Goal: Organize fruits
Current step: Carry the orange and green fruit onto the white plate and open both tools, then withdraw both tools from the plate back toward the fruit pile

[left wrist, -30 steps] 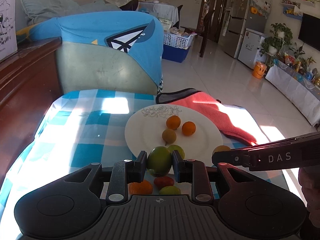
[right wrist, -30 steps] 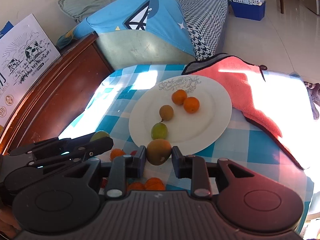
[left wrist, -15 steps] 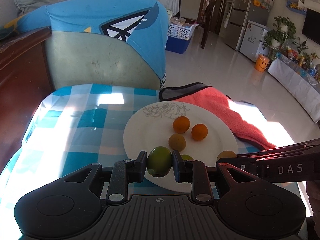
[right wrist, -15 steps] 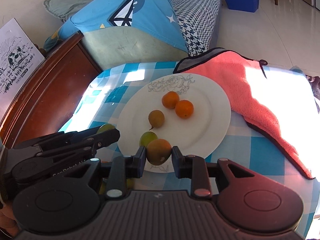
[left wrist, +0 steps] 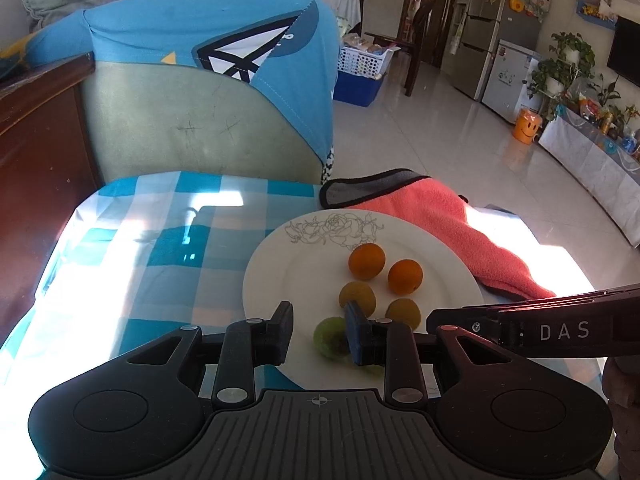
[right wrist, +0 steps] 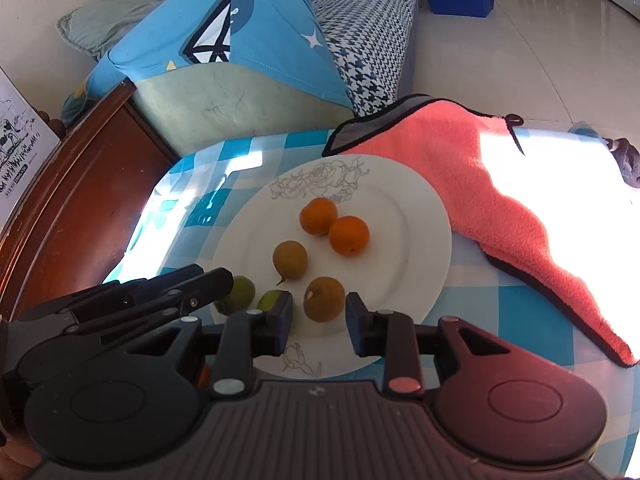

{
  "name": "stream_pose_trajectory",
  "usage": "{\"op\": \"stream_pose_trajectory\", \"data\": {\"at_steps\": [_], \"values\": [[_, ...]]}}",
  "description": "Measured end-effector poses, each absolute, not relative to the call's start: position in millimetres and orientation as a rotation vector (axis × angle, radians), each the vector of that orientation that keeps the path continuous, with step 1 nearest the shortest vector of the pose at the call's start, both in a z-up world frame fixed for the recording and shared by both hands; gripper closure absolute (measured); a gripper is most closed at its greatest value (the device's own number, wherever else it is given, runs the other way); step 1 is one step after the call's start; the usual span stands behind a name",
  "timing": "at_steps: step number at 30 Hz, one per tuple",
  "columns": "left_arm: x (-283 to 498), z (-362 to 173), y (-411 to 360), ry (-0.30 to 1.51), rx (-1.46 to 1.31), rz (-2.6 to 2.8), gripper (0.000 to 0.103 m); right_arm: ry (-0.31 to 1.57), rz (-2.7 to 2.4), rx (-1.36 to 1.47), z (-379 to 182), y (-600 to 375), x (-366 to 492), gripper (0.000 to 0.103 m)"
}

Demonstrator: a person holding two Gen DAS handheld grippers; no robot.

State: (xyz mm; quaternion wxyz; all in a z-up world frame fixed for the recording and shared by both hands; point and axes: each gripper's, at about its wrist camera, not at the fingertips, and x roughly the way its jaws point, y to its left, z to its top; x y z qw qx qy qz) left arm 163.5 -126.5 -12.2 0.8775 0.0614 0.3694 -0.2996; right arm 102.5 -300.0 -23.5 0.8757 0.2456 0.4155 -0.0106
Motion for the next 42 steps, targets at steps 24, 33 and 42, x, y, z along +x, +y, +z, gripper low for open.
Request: {"op": "stream_pose_trajectory", "data": {"at_steps": [24,33,42], "values": [[117,14,-76,0.761,0.179,-0.577,0.023,0.893,0.008,0.462,-11,-291,72,0.067],[88,5,-55,0.776,0.202,-0.632,0.021,0.886,0.037,0.458,-12,-286,51,0.067],[69,-12,-46,0.78,0.28,-0.693,0.021,0.926,0.071,0.496,-25,-280,32,0.067]]}}
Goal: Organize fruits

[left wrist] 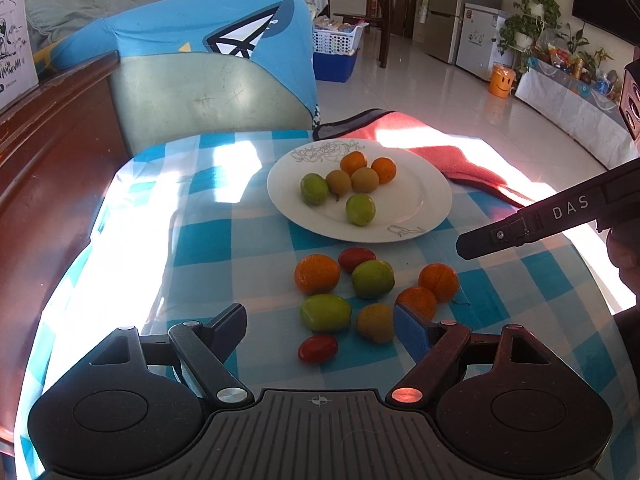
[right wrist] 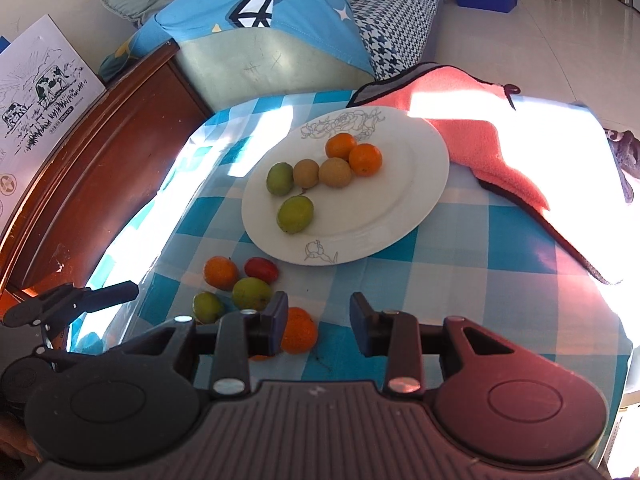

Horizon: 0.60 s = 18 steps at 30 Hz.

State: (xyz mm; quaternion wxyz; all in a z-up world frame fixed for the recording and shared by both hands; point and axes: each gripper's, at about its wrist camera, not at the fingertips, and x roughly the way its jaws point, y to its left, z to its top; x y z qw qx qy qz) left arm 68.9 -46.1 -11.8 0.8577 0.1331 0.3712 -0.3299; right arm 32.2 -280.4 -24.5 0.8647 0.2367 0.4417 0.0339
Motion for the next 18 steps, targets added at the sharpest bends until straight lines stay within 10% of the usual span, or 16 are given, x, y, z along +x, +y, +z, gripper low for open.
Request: {"op": "stream_pose_trajectory", "data": {"at_steps": [18], "values": [[62,-35,-48,0.778,0.329,-0.736,0.027,0.967,0.073,0.558,-36,-265,41,0.067]]}}
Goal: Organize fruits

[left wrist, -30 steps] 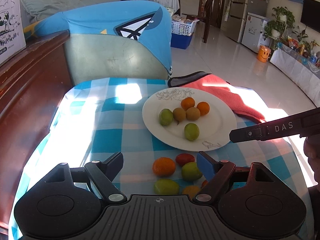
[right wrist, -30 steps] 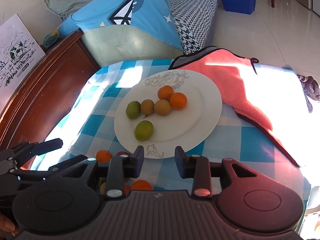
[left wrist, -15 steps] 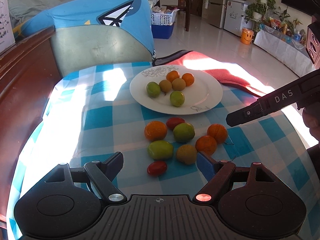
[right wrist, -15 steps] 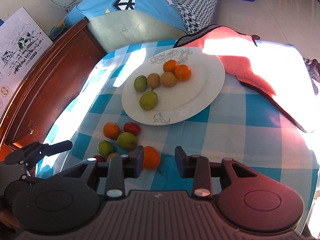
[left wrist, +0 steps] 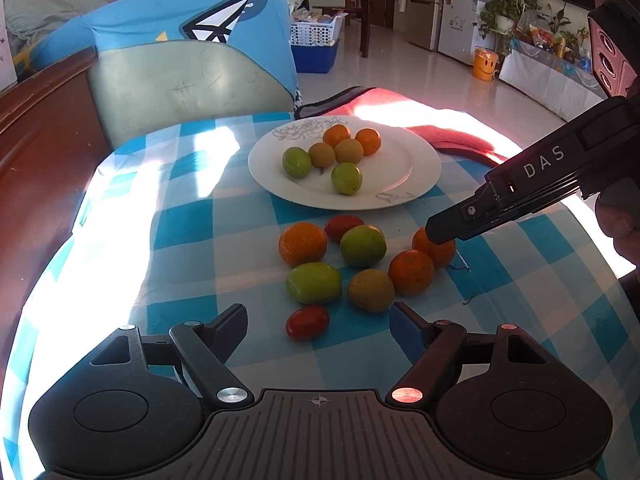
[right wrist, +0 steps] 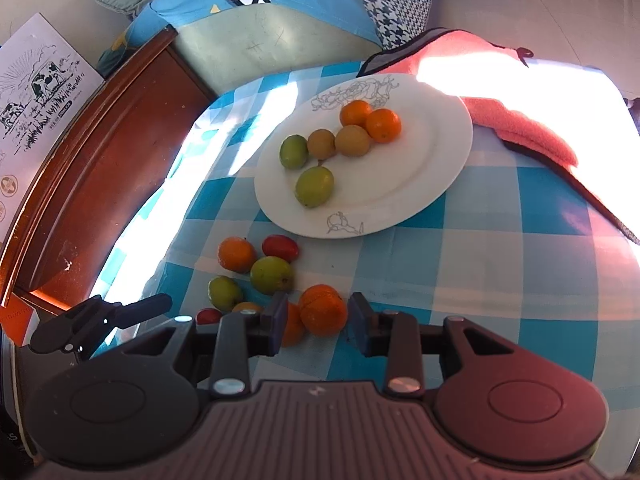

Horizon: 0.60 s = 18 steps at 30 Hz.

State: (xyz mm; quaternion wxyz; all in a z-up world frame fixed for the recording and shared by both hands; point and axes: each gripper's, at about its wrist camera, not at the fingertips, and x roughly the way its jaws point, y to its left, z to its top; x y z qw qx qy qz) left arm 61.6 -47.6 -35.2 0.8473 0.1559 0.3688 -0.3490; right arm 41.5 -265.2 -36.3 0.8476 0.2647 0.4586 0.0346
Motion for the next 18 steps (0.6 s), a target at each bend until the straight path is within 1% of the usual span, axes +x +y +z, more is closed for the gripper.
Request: {"op": "stream_pose_trajectory", "data": {"at_steps": [4,7,9,11,18], "values": [[63,-39,-50,0.785,0.345,-0.73,0.035,0.983,0.072,0.554,-39,-261,45,0.067],[68,-42,-49,0.803,0.33,-0.727,0.044,0.997,0.059,0.542,-40,-258,48,0.067],[72,-44,-47,0.818,0.315,-0.718,0.052,0.998,0.054,0.546,-41,-258,48,0.068],[76,-46,-46,0.837,0.294,-0.714,0.056,1.0,0.047,0.544,-41,-258,49,0.068],[77,-49,-49,0.833,0.295,-0.708,0.058,1.003,0.038,0.55,-42,-258,50,0.07]]}}
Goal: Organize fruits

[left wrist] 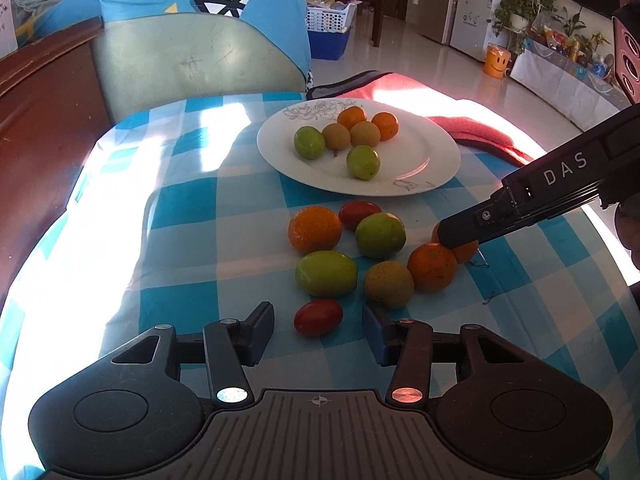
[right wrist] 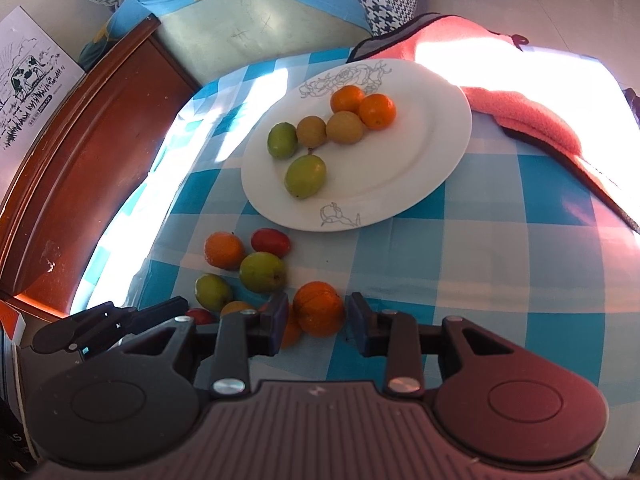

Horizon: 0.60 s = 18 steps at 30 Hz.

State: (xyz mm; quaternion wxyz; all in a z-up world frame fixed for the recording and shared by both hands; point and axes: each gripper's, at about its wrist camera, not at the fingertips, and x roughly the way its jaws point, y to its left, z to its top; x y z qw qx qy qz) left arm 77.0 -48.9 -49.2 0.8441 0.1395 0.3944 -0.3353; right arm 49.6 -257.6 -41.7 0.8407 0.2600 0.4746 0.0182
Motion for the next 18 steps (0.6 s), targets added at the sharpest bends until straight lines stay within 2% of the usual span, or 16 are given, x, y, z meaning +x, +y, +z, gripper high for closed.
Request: {"op": "stream_pose_trajectory", "data": {"at_steps": [4,7,18], "values": [[76.1,-49.0,-50.1,0.824,0.299,-0.7,0.067,1.0,0.039,0.546,-41.8,-257.7,49.2,0.073],[77.1,-47.8,-50.1,0.83,0.293,-0.692,0.08,0.997,0.042,0.542,-41.5,-257.6,48.8,0.074],[77.2,-39.9,-47.6,0.829,0.254,-0.689,0.08,0.971,0.058,0.539,-35.3,-257.0,48.0,0.074]]}}
